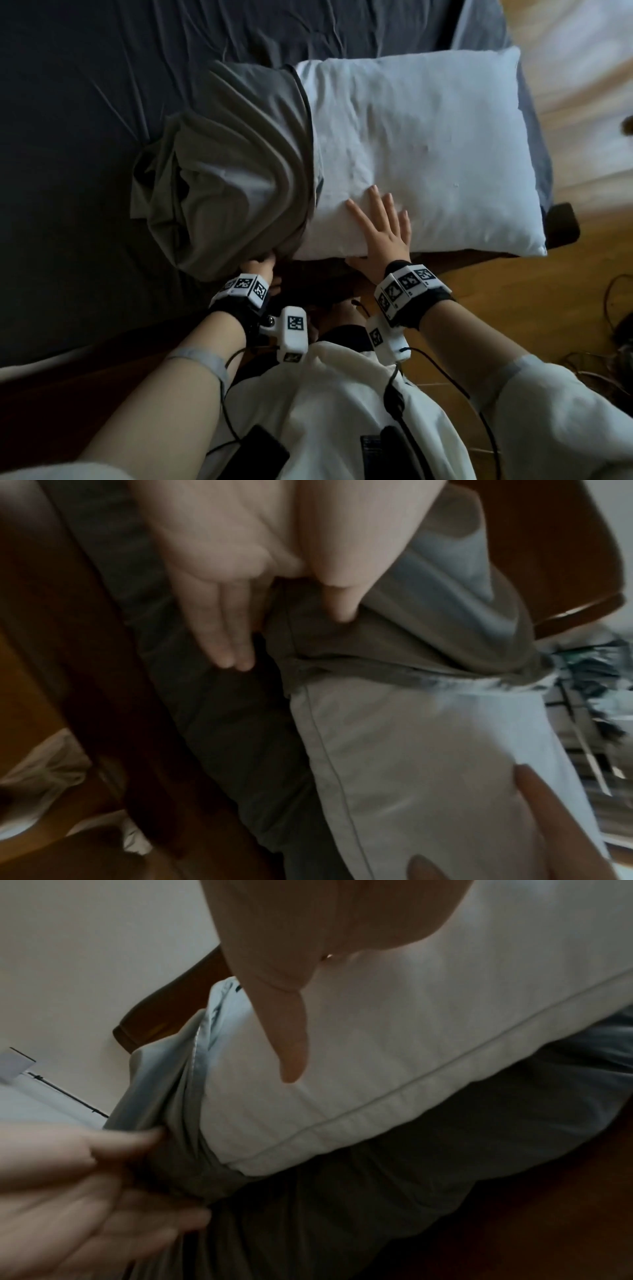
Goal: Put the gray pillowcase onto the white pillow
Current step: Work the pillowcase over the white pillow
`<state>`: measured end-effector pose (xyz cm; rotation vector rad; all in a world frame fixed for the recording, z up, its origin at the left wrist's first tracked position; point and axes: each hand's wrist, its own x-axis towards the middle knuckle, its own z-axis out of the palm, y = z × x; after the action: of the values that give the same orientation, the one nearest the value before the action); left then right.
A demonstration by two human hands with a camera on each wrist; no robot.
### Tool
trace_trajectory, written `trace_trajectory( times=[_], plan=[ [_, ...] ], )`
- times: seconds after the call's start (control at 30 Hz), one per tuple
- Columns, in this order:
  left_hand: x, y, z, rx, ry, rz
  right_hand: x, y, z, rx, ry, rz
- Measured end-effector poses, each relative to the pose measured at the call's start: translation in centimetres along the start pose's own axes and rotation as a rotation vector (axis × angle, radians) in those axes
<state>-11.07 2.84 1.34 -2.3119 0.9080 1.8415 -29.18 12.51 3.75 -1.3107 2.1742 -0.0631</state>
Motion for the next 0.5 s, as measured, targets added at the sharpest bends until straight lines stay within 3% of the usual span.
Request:
trace_trajectory(
  times=[0.17, 0.37, 0.5],
  plan=[
    [-0.9, 2.2, 0.6, -0.414, -0.008, 0.137, -1.1, -0.3, 0.2, 0.006, 0.033, 0.031],
    [-5.0, 7.5, -0.2, -0.376, -0.108, 0.586, 0.4, -1.8, -2.6, 0.008, 0.171, 0.036],
    [-6.1, 12.1, -1.2, -0.306, -0.100, 0.730, 3.6, -2.9, -6.3, -0.014, 0.289, 0.007]
  ],
)
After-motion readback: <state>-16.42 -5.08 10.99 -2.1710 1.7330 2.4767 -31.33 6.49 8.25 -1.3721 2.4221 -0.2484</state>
